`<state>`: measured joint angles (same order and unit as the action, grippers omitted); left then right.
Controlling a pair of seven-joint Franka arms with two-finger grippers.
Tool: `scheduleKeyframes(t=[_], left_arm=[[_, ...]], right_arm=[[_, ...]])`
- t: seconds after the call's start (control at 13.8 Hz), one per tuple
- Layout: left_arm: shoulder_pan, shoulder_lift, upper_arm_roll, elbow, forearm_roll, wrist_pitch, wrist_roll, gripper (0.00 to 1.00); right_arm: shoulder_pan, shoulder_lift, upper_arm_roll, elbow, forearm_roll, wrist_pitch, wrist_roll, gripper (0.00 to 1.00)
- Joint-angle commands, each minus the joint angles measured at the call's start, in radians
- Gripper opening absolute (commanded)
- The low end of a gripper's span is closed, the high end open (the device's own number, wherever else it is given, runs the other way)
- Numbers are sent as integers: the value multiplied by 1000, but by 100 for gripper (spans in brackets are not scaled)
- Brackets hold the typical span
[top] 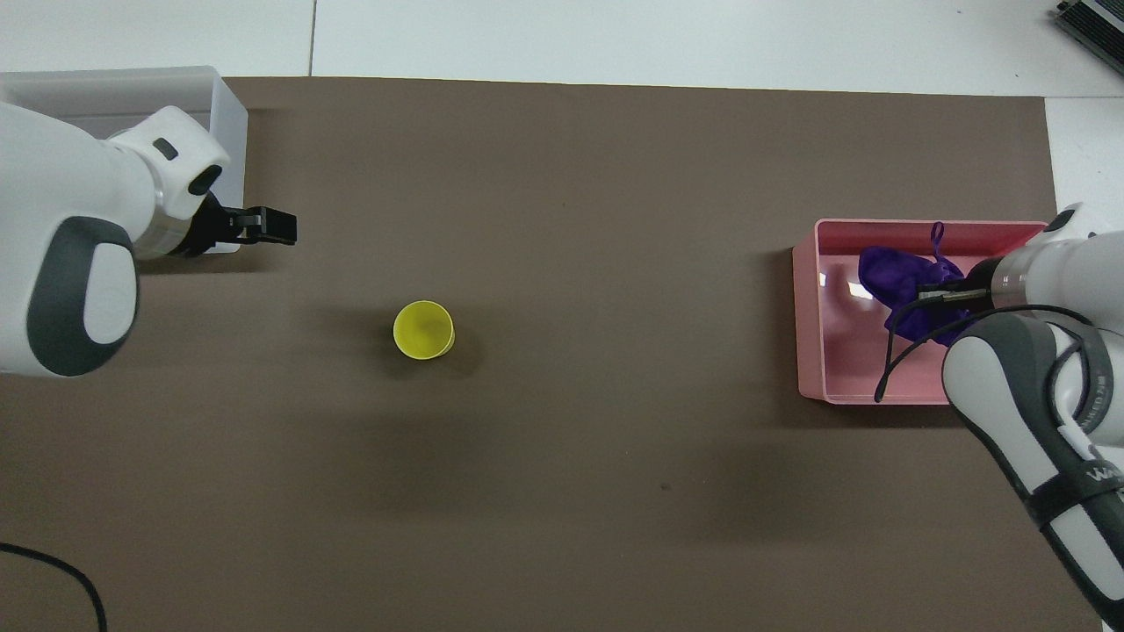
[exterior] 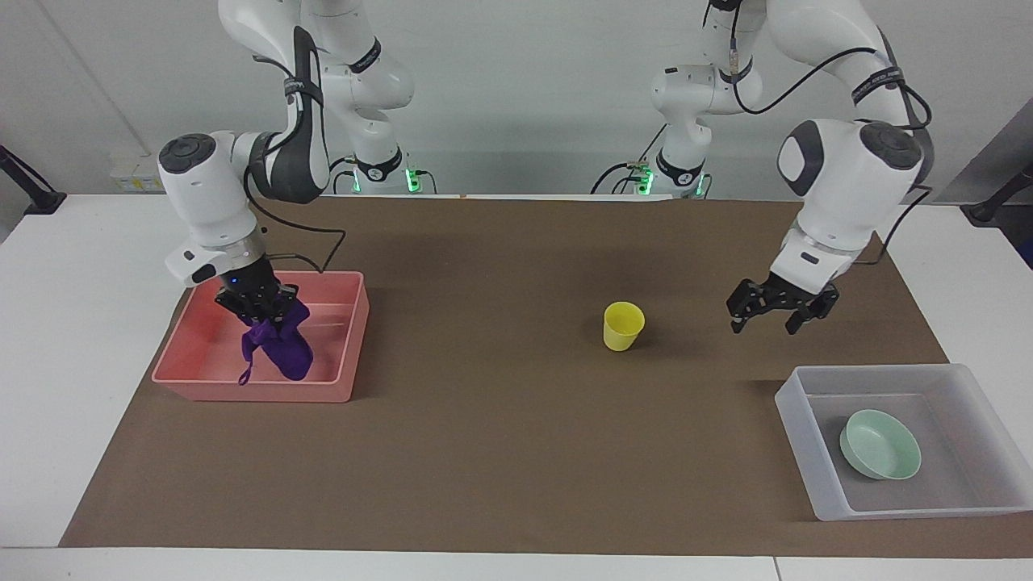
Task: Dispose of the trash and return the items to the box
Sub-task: 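Reach the left gripper to the yellow cup and grasp its rim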
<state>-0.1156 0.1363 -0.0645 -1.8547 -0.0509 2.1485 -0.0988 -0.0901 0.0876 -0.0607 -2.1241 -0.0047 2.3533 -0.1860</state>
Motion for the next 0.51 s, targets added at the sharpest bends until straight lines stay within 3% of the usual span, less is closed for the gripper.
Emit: scheduleKeyframes(t=[0.0, 0.43], left_arm=[[-67, -58, 17, -123, 20, 76, -60, 100], [-182, -60, 17, -219, 20, 165, -171, 100]], right_arm=[[-26, 9, 15, -36, -6, 40, -23, 0], [-30, 41, 15, -91, -3, 139, -15, 0]])
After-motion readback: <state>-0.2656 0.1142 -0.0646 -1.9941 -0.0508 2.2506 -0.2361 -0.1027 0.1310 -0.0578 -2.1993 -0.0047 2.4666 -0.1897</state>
